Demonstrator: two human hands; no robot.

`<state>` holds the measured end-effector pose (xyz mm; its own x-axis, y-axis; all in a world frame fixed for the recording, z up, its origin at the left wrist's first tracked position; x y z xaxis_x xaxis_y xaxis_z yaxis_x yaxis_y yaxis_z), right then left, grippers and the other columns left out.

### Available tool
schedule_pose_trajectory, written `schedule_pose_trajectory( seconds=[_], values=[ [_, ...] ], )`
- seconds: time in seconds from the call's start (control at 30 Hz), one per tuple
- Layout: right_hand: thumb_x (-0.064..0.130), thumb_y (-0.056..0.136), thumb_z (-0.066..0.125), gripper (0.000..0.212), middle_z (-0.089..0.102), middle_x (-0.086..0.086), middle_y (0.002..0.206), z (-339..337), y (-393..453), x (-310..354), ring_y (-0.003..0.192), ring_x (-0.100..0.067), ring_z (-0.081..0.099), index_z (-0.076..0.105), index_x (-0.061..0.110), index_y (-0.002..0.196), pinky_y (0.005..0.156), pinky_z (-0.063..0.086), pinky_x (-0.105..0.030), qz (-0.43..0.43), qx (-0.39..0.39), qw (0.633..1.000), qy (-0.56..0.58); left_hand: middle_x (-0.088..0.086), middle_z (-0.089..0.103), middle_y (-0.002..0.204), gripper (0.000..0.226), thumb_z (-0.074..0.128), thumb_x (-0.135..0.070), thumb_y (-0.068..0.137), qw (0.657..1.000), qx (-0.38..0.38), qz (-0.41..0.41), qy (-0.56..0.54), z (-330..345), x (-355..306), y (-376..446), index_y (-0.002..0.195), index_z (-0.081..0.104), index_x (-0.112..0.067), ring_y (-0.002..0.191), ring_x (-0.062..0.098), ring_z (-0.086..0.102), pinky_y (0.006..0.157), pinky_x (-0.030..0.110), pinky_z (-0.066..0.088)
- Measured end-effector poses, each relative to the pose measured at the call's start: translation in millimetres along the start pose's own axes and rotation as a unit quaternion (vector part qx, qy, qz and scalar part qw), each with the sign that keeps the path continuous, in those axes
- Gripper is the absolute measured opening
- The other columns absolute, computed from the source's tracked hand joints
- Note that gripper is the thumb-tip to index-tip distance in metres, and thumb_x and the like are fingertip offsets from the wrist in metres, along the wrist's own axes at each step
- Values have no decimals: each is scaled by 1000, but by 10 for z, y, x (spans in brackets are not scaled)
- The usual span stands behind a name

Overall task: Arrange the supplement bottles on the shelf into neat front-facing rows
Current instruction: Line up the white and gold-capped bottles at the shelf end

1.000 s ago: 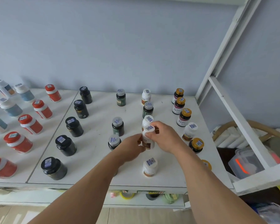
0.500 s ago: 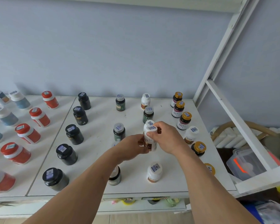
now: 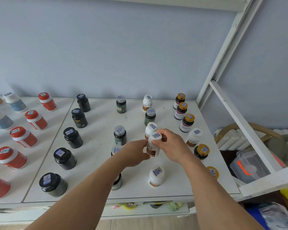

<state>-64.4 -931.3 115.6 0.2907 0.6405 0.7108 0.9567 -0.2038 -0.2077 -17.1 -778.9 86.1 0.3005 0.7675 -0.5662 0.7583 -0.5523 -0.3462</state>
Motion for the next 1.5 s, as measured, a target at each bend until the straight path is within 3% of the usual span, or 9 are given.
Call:
schedule_pose_trajectory(
  seconds=[0.23,0.37,0.57,0.73,0.9,1.03,1.1,1.3,1.5],
  values=[
    [31,86,71,46,62,11,120,146,-29,-221,112,-10,57,52,30,128,92,46,-26,8,51,998,33,0,45,145,55,54,-27,95,984,-24,20,174,40,-31,13,146,34,-22,130,22,45,104,36,41],
    [34,83,72,60,54,12,131,99,-6,-266,125,-10,48,46,30,136,100,40,-28,11,82,996,43,-1,45,145,52,51,-24,96,983,-43,15,176,-6,-91,74,145,35,-22,130,22,46,103,36,42],
    [36,90,62,56,45,6,143,-170,366,-60,131,-13,43,41,28,141,93,32,-24,-33,9,999,3,-1,47,141,42,49,-22,96,978,-110,0,175,-196,-159,206,138,43,-19,124,23,50,98,40,46],
    [25,91,64,59,47,1,144,-34,651,39,126,-18,48,38,27,144,95,38,-27,-35,94,994,-46,0,49,135,39,52,-16,93,975,-106,2,197,-259,-158,361,132,46,-16,120,23,52,93,41,50],
    [28,91,64,49,59,5,129,-126,759,33,105,-10,55,47,29,137,87,42,-23,-36,54,997,-30,2,49,138,45,55,-28,93,989,-93,-8,118,-354,-177,519,136,46,-17,123,23,50,98,36,45],
    [34,89,65,51,59,9,128,-293,773,123,103,-7,55,47,34,137,82,41,-21,-45,40,998,-24,-1,64,119,46,68,-40,83,998,-50,-27,-3,-448,-141,616,124,58,-22,110,19,58,89,30,46],
    [37,88,65,50,60,9,126,-366,778,184,102,-9,56,49,35,136,80,43,-22,-43,29,998,-29,-3,68,109,42,73,-43,77,998,-23,-30,-56,-525,-116,652,113,63,-23,102,18,62,90,35,51],
    [36,87,68,45,65,7,114,-420,771,363,89,-6,57,55,30,130,63,40,-12,-37,-20,999,-17,-7,71,101,32,75,-37,72,997,37,9,-68,-758,-118,739,102,67,-29,99,15,64,94,40,51],
    [38,87,68,48,64,4,123,-356,739,391,96,-9,57,54,26,132,75,42,-22,-16,-43,999,-25,-9,70,106,38,75,-35,74,995,78,30,-56,-800,-98,781,111,65,-29,103,14,63,96,39,49]
  ],
)
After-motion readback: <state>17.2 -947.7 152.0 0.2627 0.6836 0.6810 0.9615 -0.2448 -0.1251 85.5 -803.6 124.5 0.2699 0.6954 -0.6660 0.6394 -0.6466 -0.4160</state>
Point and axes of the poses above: each hand's wrist, its own y-axis towards the middle knuckle, its own z-axis out of the palm, x = y × z, the point moved 2 cm from there along y, towards the middle knuckle
